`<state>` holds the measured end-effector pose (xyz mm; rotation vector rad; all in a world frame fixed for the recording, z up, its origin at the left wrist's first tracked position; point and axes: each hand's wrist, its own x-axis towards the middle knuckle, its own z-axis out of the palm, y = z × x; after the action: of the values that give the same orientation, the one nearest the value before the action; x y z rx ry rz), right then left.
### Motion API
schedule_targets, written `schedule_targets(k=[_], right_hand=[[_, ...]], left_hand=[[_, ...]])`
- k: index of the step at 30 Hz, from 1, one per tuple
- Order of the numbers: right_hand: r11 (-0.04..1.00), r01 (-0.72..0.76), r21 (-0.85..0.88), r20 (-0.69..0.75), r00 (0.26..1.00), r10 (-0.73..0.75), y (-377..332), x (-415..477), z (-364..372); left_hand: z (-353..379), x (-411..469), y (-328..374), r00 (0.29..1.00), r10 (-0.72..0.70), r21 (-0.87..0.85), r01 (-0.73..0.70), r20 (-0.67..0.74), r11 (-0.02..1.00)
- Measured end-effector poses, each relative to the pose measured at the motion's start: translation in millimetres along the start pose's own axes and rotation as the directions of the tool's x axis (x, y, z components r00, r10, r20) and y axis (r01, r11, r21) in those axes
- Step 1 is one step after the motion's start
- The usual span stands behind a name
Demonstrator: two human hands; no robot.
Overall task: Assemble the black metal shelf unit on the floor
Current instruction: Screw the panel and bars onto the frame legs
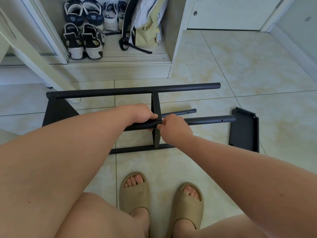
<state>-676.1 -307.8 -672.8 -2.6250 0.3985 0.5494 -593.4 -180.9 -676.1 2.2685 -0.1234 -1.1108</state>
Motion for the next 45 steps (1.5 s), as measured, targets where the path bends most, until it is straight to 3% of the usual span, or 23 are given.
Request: schedule_targets(k=[4,9,14,26,30,36,40,45], right_hand=[[0.995,-0.048,0.083,0.022,0.999,0.046,1,1,2],[0.984,0.063,-0.164,-0.046,0.996,-0.071,3,-1,-4],[0.974,0.156,-0.167,0.025,0.988,-0.154,8,0,-13],[0.911,0.13,-0.393,-0.125,0.973,-0.192,17,15,-18],[0.928,0.174,-0.331,-0.096,0.972,-0.216,21,15,-23],[0.931,0.291,-0.22,0.064,0.957,-0.284,45,-6,-35],[0.909,0.33,-0.255,0.049,0.943,-0.328,80,-27,-48],[0.89,0.249,-0.382,0.032,0.966,-0.256,150,-58,-58]], left_hand=[[0,-2,-1,1.0,-0.003,-0.014,0.004,0.019,1.0],[0,-4,-3,0.999,0.047,-0.036,-0.047,-0.001,0.998],[2,-5,-2,0.999,0.044,-0.006,-0.044,-0.03,0.999],[5,-3,8,0.986,0.046,0.003,-0.046,-0.159,0.999],[9,-4,12,0.97,0.07,-0.004,-0.073,-0.233,0.997],[21,-17,15,0.934,0.059,0.186,0.009,-0.352,0.982],[30,-33,31,0.802,0.235,0.339,-0.043,-0.549,0.94],[60,-36,68,0.719,0.569,0.517,-0.336,-0.399,0.787]])
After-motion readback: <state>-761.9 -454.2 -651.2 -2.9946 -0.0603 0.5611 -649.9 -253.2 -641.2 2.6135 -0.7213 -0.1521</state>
